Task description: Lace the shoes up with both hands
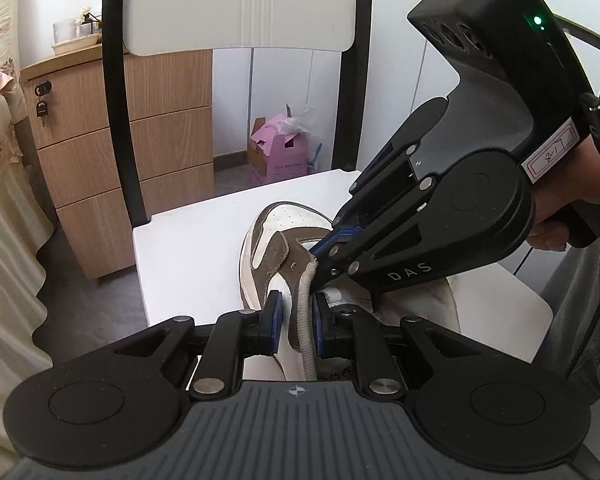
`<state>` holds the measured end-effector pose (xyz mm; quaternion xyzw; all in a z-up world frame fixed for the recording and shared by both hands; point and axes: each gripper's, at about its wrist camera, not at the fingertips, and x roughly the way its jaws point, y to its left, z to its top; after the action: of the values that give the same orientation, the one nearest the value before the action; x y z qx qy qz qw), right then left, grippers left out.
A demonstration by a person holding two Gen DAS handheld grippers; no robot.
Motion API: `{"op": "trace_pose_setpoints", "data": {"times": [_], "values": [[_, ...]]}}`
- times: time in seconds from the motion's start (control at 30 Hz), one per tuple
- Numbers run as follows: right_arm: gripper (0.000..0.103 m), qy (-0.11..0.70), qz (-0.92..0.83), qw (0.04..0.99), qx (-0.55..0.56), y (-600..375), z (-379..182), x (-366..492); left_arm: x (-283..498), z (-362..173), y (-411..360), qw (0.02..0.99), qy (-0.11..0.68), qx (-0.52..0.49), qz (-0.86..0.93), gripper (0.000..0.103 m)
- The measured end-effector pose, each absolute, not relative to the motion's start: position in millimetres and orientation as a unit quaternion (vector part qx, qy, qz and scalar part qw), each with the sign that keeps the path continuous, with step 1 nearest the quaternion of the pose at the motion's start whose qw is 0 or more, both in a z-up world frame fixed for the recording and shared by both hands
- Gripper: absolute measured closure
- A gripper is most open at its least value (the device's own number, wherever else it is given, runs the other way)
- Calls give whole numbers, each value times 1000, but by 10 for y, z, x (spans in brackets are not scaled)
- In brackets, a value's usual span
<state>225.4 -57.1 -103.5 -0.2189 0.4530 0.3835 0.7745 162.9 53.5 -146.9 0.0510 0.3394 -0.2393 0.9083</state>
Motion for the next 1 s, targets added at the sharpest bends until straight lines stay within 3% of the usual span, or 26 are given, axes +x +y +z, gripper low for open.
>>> {"op": "trace_pose_setpoints", "data": {"times": [0.2,0.37,0.57,1.0], "values": [[100,410,393,794,-214,-589,-1014,2176,1639,-1473,533,908,339,52,-241,85],[99,381,401,788,-272,-545,-1024,2066,1636,-1477,528,907,340,51,-243,85],[88,371,408,776,-307,-522,-1002,2019,1637,-1475,529,907,341,52,-243,85],[93,396,390,780,-288,-557,-1052,2098,1653,-1491,472,906,343,54,-241,85]]}}
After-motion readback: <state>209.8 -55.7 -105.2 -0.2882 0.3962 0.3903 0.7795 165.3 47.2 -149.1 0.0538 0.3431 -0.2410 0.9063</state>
